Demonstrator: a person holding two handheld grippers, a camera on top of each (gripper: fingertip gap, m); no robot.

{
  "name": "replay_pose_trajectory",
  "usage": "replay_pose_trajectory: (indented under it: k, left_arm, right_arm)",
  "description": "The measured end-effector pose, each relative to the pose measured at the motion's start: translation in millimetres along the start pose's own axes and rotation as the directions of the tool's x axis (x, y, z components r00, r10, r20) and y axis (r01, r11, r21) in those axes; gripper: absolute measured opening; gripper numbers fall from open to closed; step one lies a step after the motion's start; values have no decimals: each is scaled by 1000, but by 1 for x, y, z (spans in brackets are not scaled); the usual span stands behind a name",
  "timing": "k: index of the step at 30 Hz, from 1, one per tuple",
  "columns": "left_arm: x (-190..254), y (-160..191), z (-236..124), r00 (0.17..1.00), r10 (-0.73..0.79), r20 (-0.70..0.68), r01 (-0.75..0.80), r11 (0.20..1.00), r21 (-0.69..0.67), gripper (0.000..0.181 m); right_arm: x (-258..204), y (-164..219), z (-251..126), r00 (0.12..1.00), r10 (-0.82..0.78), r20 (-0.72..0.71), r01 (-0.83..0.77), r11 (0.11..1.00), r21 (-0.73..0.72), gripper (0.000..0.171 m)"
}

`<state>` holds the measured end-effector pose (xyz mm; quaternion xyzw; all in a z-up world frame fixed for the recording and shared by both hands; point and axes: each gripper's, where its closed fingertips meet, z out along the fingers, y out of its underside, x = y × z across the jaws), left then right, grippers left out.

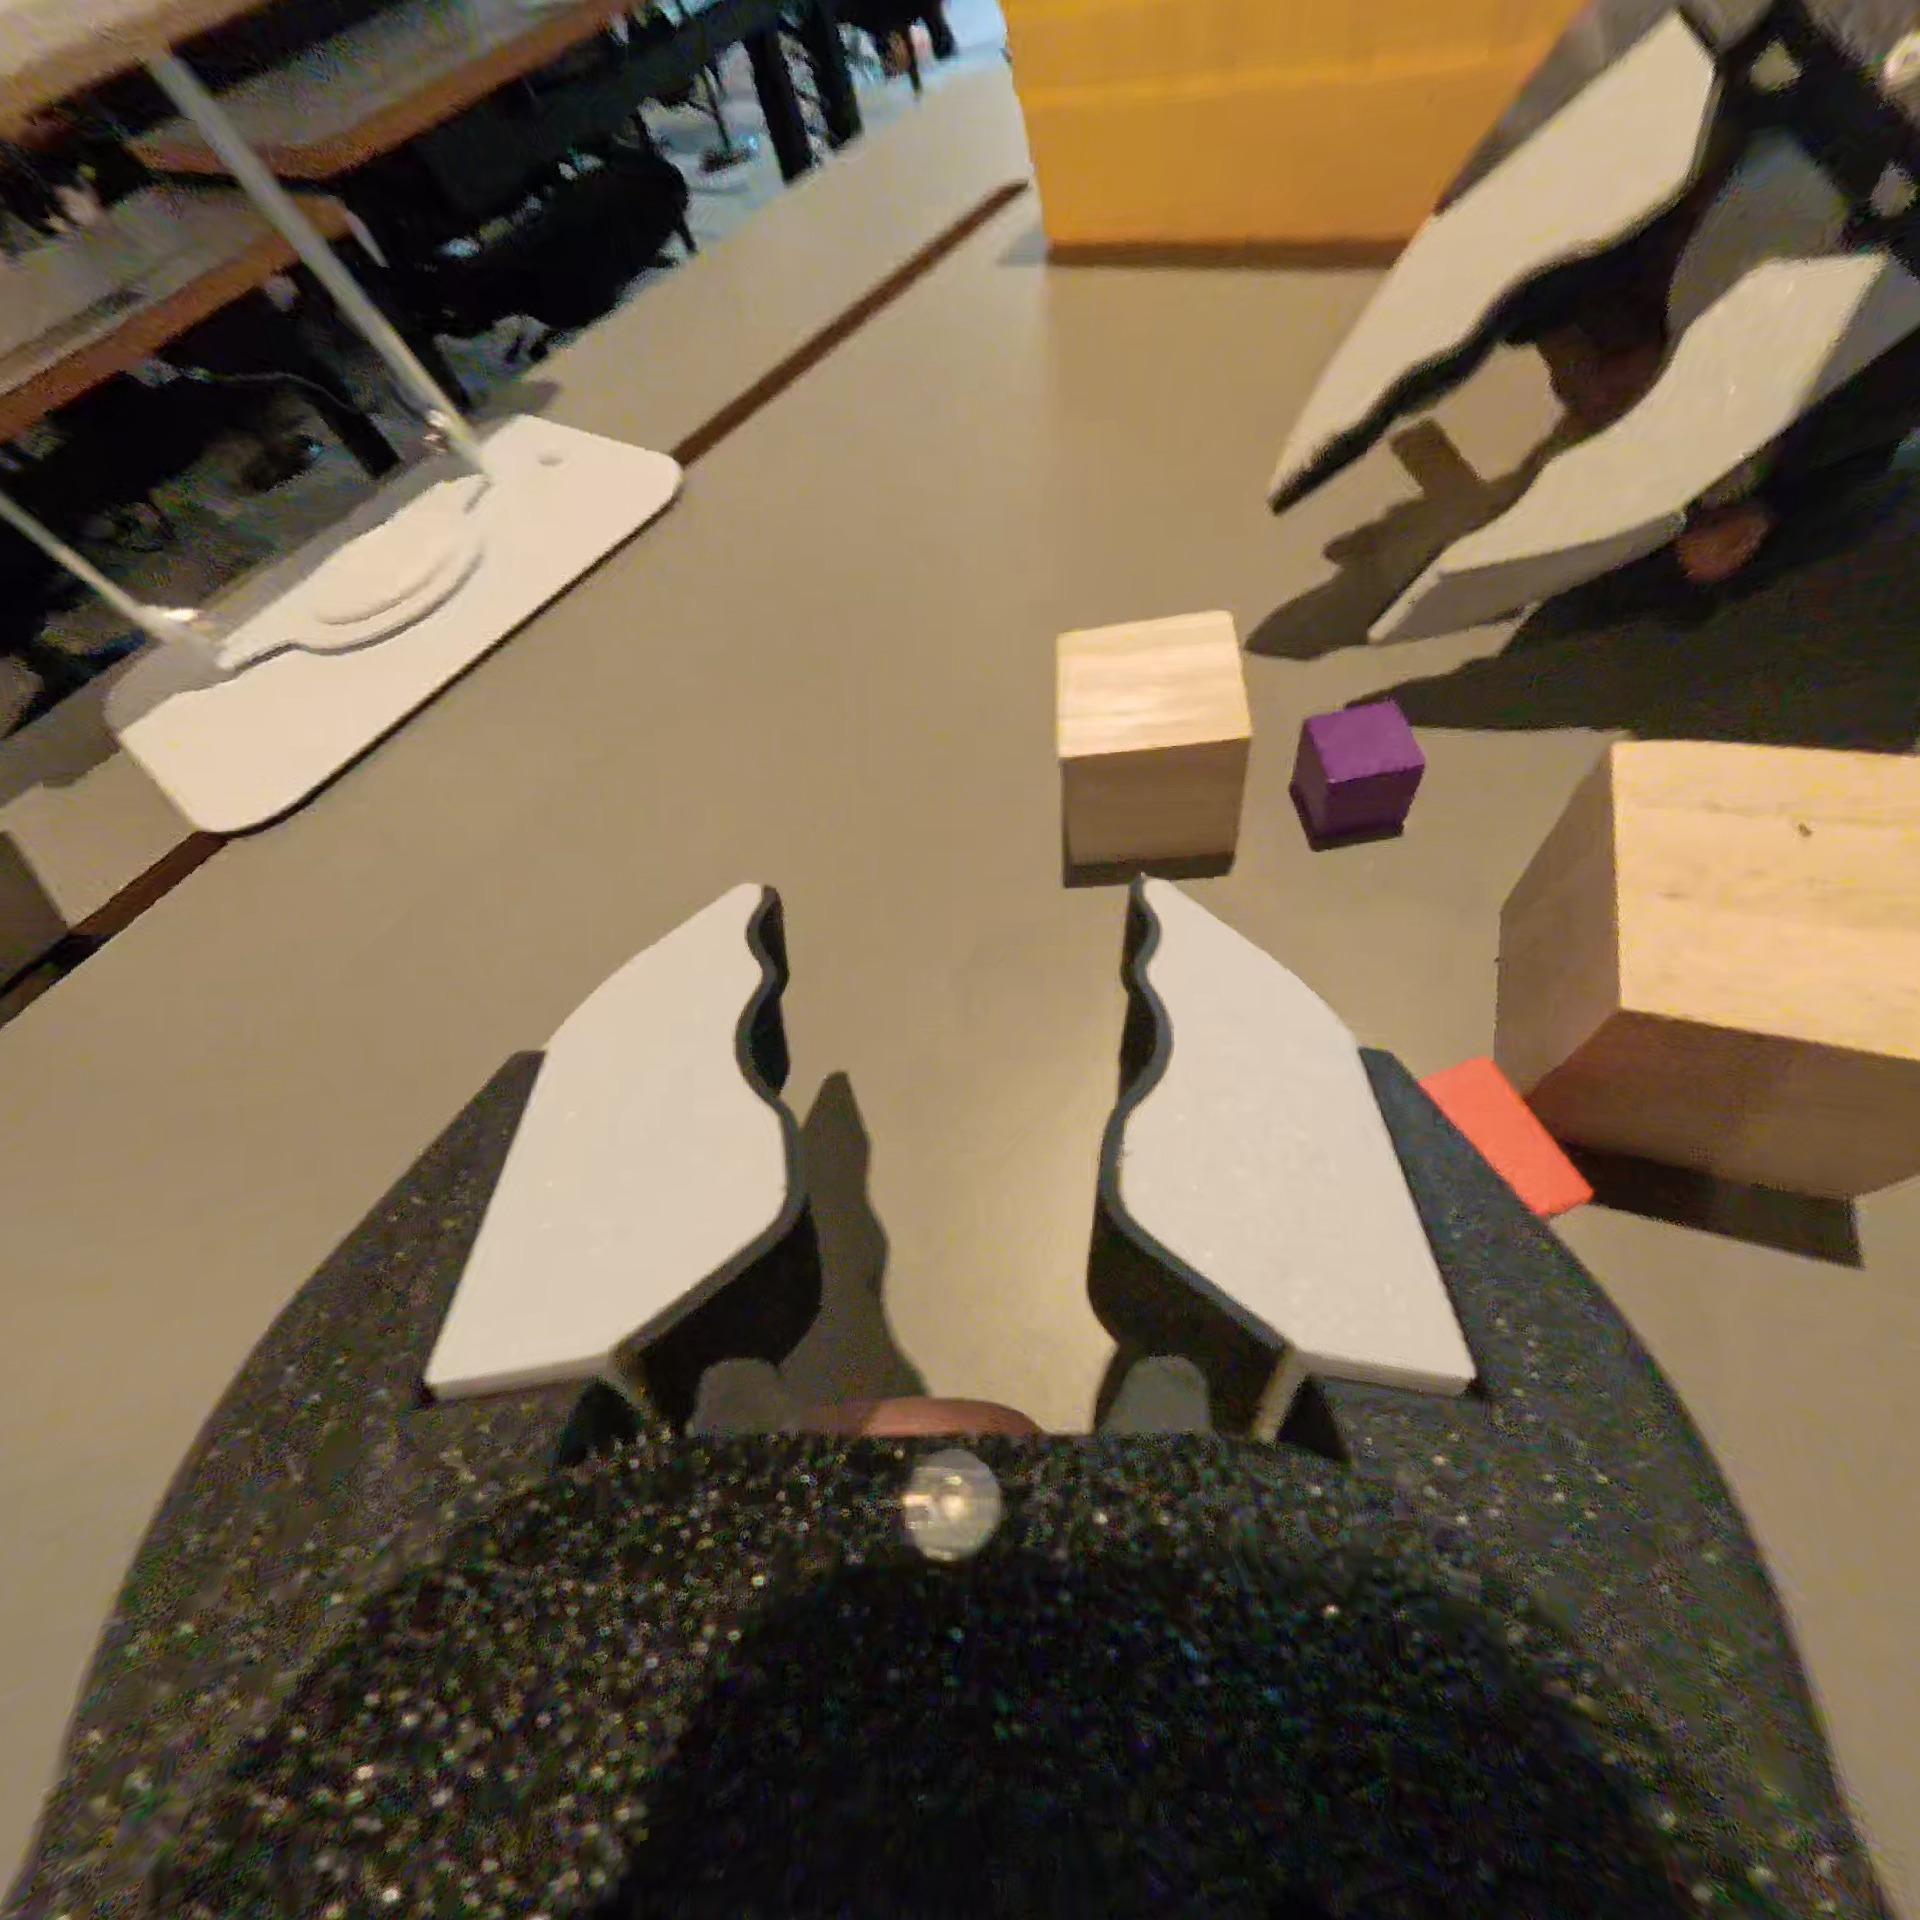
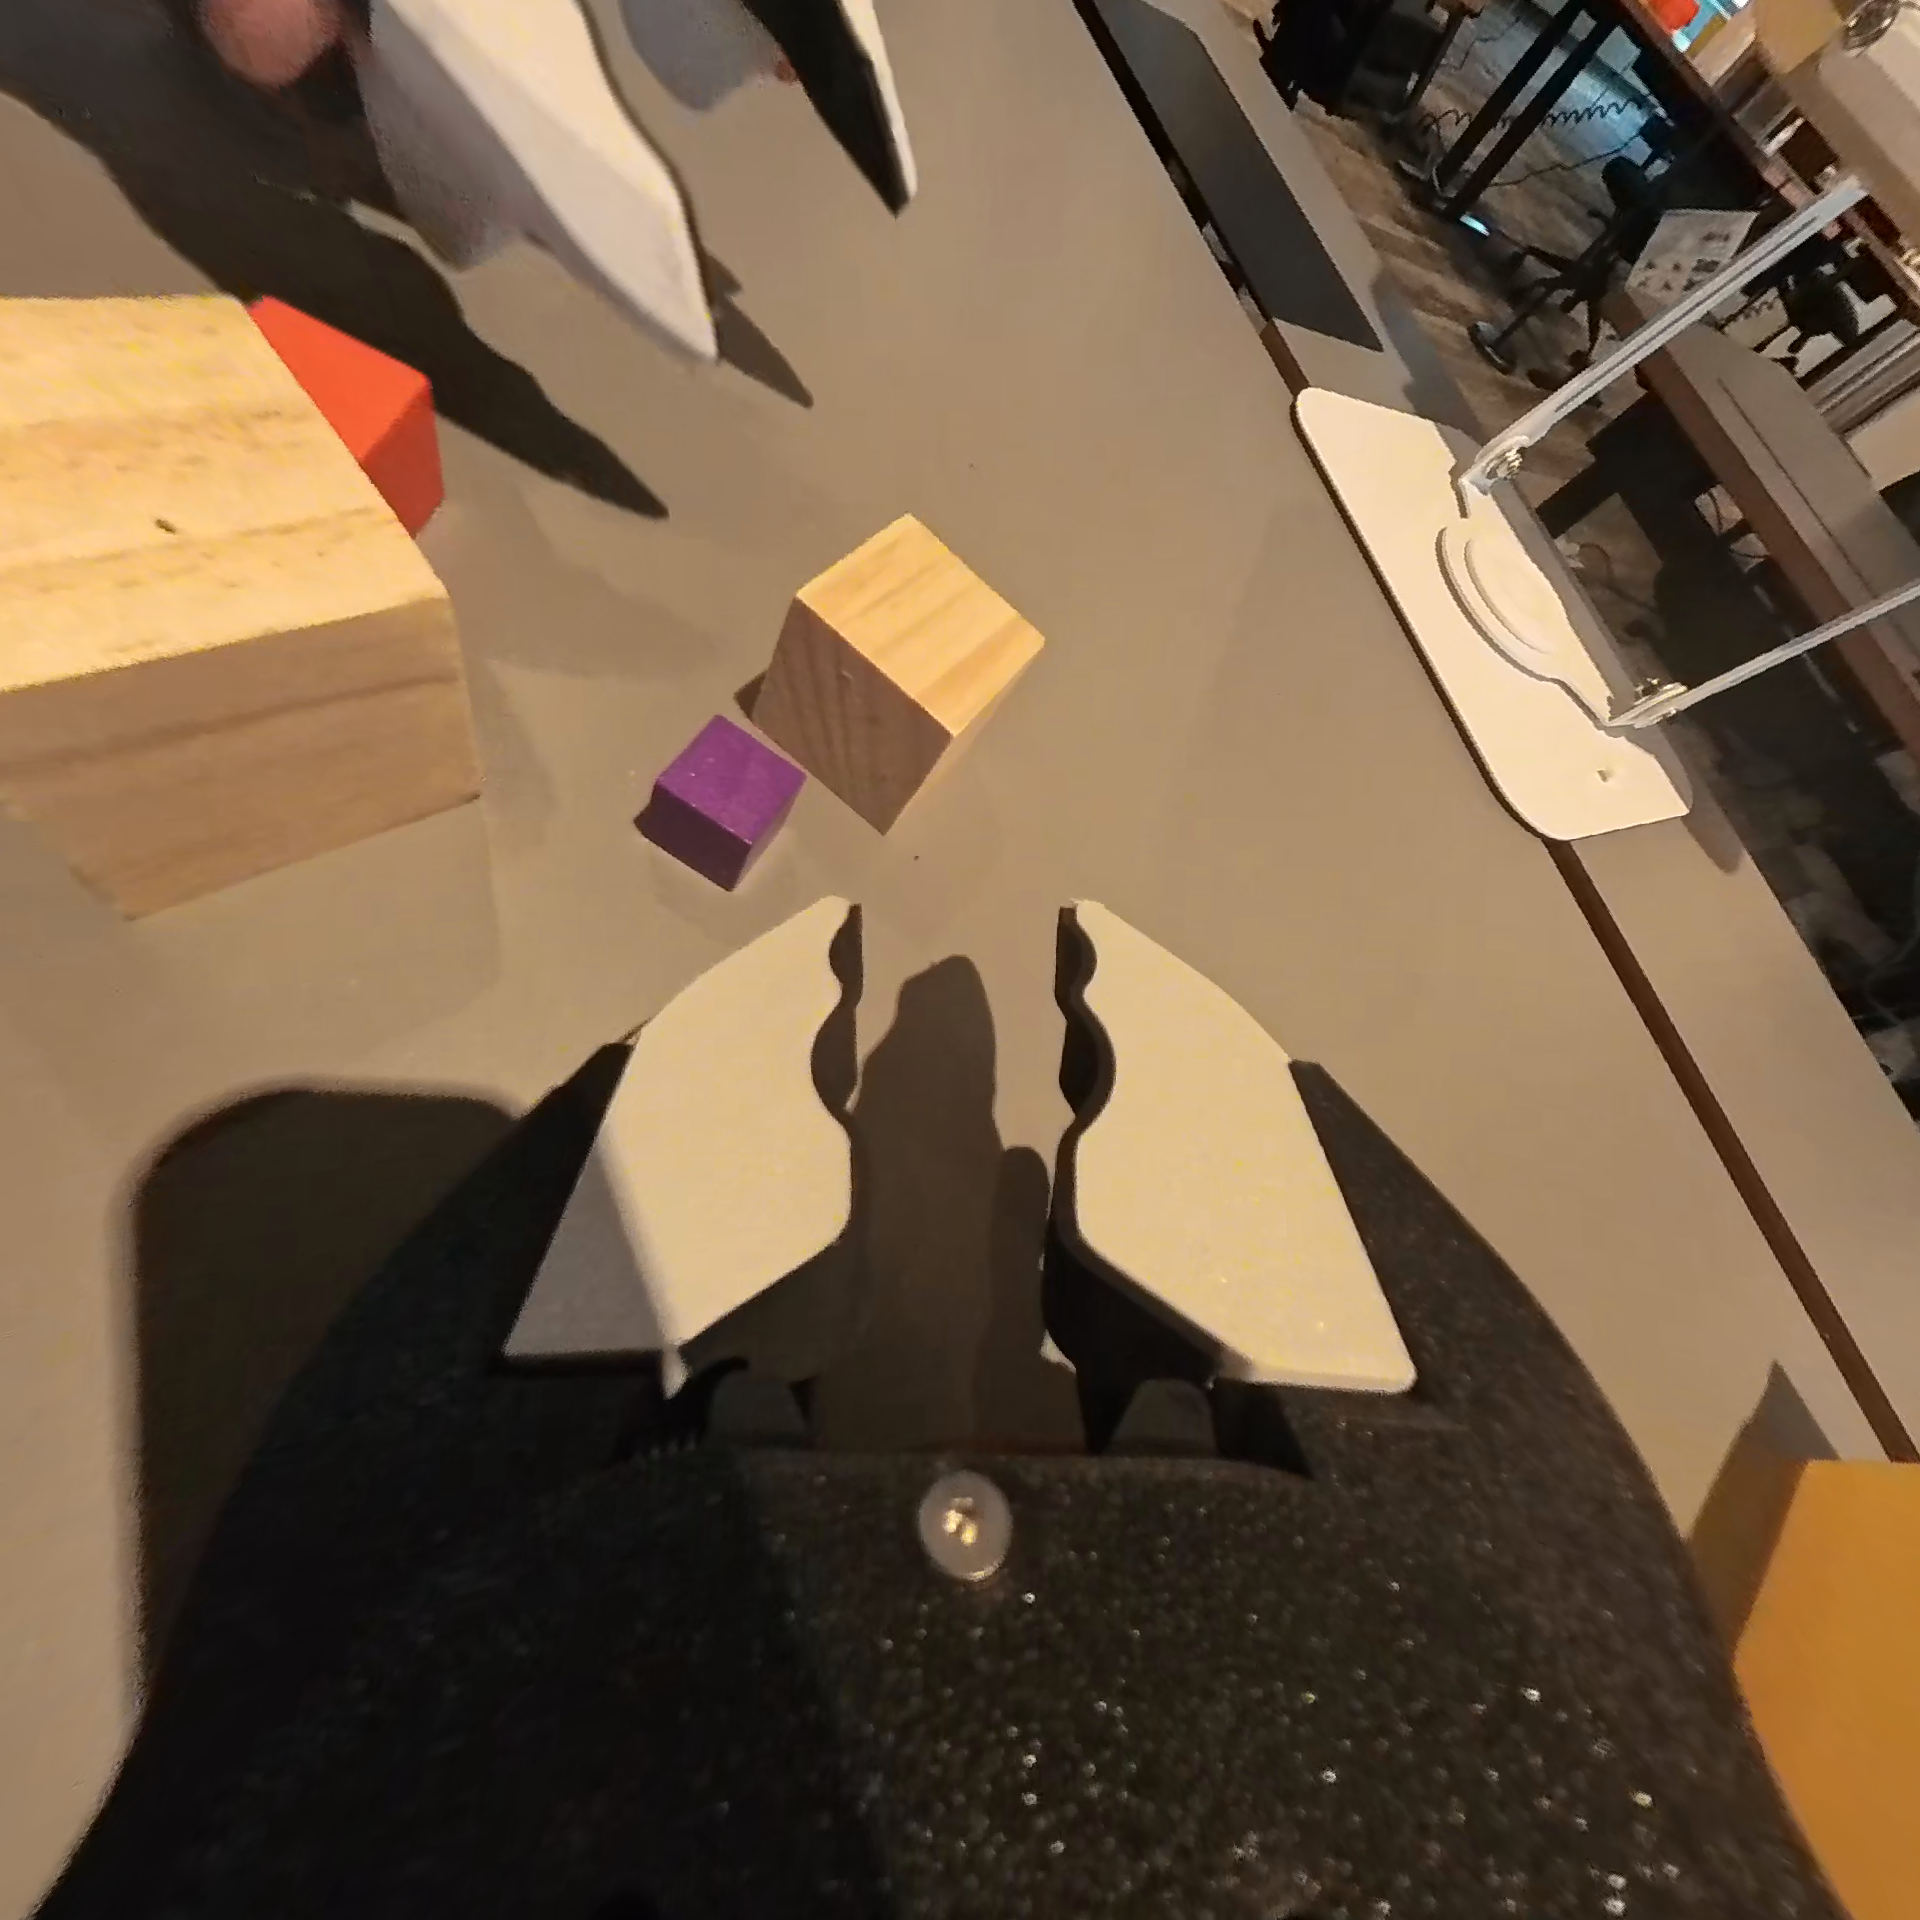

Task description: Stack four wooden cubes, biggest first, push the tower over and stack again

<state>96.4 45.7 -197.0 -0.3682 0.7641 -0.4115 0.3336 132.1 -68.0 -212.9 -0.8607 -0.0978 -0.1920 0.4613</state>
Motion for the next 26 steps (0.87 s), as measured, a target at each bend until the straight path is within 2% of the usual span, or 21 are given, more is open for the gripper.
replay_pose_trajectory:
  k: [1,4,6,9,12,17,21,26]
  left_arm:
    - [5,-1,6,1000,10,-20,-10,1000,-16,66]
    - [21,-13,17,995,-56,-87,56,998,1,77]
    - [28,-20,19,988,-97,-120,100,995,21,77]
    - [23,-20,15,993,-73,-96,77,996,42,72]
    - [25,-14,9,989,-19,-144,25,999,38,68]
    - [56,4,-26,898,134,-418,-114,991,72,62]
    - [69,9,-41,844,166,-510,-138,986,93,57]
    - [85,27,-36,801,238,-549,-267,963,27,58]
  right_arm:
    - [0,0,0,1000,-3,-3,3,1000,-5,36]
    - [-1,2,2,1000,-23,-11,23,999,-23,36]
    - [-2,3,3,999,-38,-11,38,999,-33,36]
    - [-4,3,3,999,-52,-11,51,998,-34,36]
    - [-4,3,3,999,-53,-7,53,998,-31,36]
    - [-5,2,2,998,-62,-6,62,998,-28,36]
    - [-5,2,2,998,-59,-3,58,998,-28,36]
    - [-5,2,2,998,-60,-3,59,998,-28,36]
